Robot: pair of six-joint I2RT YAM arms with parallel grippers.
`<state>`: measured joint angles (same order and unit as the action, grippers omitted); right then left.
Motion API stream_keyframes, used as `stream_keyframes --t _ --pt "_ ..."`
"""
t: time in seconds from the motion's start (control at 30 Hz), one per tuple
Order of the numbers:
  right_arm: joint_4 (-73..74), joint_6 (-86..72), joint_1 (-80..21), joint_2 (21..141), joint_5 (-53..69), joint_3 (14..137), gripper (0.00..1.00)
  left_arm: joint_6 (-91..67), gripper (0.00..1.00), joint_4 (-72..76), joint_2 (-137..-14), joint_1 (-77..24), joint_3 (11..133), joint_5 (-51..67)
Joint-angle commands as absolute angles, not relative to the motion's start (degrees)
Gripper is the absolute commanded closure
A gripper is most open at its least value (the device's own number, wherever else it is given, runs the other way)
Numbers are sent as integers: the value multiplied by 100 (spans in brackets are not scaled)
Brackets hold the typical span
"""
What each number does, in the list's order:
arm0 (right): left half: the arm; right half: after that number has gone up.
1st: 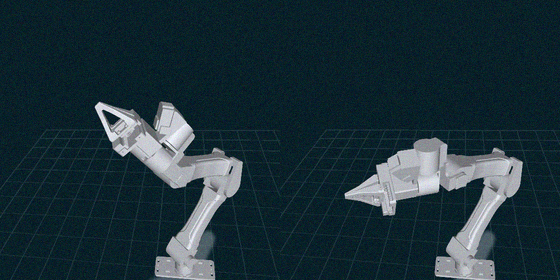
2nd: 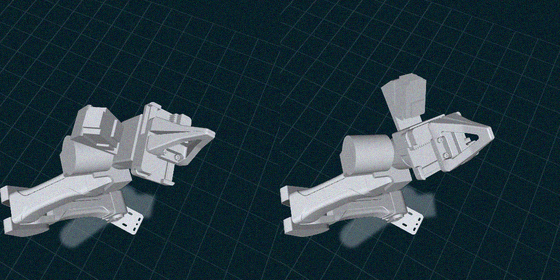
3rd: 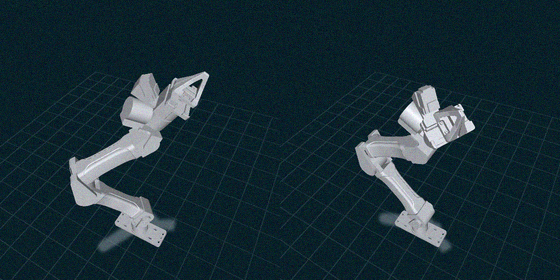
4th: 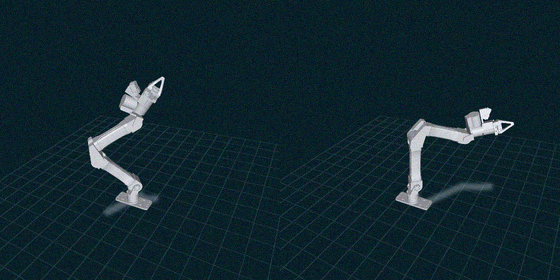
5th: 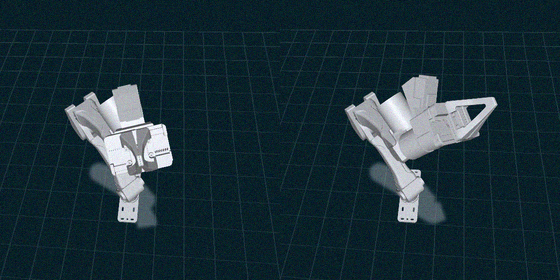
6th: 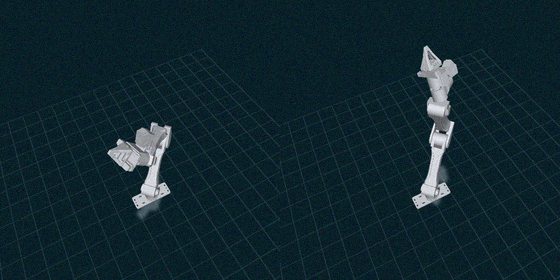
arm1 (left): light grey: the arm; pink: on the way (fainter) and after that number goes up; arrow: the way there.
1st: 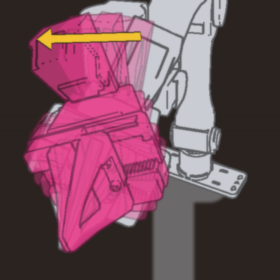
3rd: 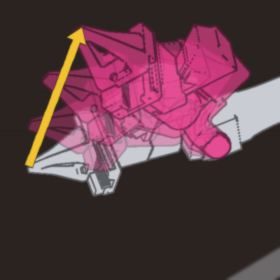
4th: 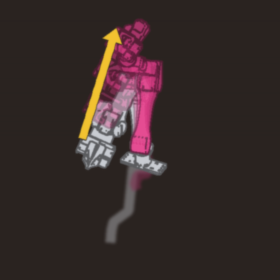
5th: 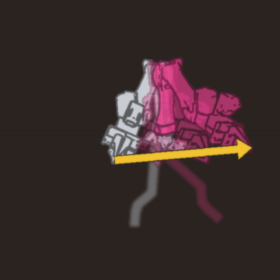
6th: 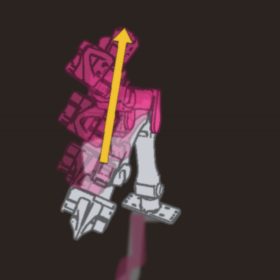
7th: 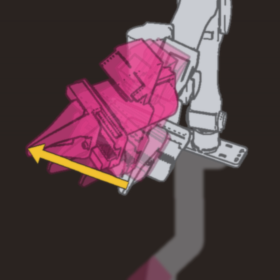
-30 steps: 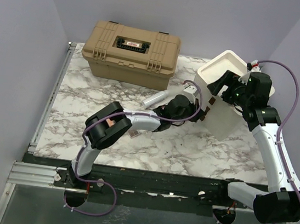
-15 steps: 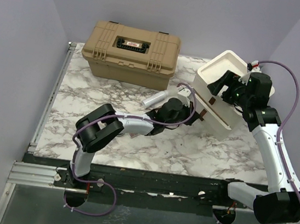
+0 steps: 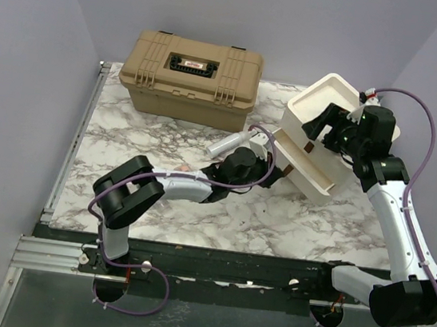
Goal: Organize the makeup
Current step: Open the drawer in the storage box.
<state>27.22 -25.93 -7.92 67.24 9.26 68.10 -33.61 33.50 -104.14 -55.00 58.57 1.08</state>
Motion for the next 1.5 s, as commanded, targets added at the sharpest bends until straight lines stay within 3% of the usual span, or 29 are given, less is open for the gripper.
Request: stream_keyframes --t 0.0,1.0,1.17,1.47 --pt "3579 -2306 -826 6748 628 6772 12 -3336 100 3201 -10088 -5581 5683 194" --pt "3984 -1748 -826 6683 401 7479 11 -3064 100 2466 -9446 -5590 5516 -299" --pt "4111 -953 -826 6554 -452 7812 10 -2986 100 2444 -9465 -5591 5397 -334" --pt "3823 -758 -826 6348 67 7507 10 -3198 77 2530 -9768 -5590 5839 -181"
